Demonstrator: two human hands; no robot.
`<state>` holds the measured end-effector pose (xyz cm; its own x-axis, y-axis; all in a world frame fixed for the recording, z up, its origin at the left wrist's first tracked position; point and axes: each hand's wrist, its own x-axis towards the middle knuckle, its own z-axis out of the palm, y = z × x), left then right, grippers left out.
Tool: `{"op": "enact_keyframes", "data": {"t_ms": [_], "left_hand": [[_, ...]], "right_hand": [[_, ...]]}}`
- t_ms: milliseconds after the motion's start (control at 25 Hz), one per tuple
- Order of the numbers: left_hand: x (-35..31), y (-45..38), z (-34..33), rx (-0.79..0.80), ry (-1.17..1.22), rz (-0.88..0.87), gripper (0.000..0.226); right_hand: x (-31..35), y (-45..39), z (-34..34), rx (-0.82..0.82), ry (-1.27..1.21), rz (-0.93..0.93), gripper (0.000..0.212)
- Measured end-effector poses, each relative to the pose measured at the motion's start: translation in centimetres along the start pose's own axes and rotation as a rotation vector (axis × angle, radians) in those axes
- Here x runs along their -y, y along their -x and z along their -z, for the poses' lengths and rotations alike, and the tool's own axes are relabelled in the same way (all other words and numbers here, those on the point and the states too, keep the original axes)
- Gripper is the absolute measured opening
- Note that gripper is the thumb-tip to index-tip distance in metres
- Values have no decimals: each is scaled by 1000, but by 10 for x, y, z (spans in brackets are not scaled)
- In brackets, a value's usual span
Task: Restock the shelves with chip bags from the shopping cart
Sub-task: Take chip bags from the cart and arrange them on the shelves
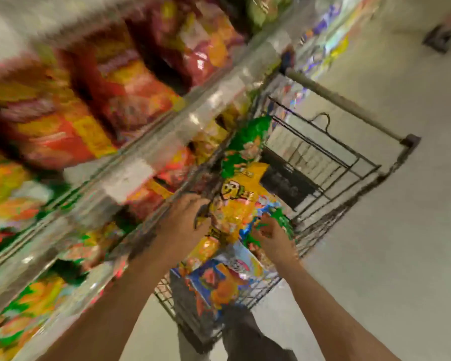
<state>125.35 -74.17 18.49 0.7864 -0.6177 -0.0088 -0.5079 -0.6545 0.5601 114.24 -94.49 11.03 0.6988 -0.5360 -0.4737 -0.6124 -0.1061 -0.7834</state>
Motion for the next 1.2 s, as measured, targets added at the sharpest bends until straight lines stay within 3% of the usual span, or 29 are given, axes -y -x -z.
{"op": "enact_keyframes", "data": {"t_ms": [160,280,400,560,760,880,960,1080,1200], "left_hand": [[30,-48,-67,247,40,260,44],[68,-55,-100,404,2,446,61],[116,-53,-133,450,-36,540,57],[165,-39,-170,574,-43,621,86],[191,-37,-200,546,81,682,68],[198,-35,-209,531,-14,732,85],[198,-37,-211,604,-156,776,93],[190,-39,-204,664,-204,713,66],[175,-33,-191,577,-136,666,60]], "right_hand": [[-21,-78,6,170,-65,-255,29],[-26,-124,-9,298,-99,-355,14],[-27,-160,-33,260,-237,-308,23],[-40,-175,-52,247,-328,-424,33],[-54,-181,-70,270,-367,-495,53],[-53,-180,-68,257,-387,-480,49],[-49,-179,-56,266,-370,-456,44],[-45,-171,-27,275,-365,-459,46],[-40,-157,2,293,-323,-456,46]]}}
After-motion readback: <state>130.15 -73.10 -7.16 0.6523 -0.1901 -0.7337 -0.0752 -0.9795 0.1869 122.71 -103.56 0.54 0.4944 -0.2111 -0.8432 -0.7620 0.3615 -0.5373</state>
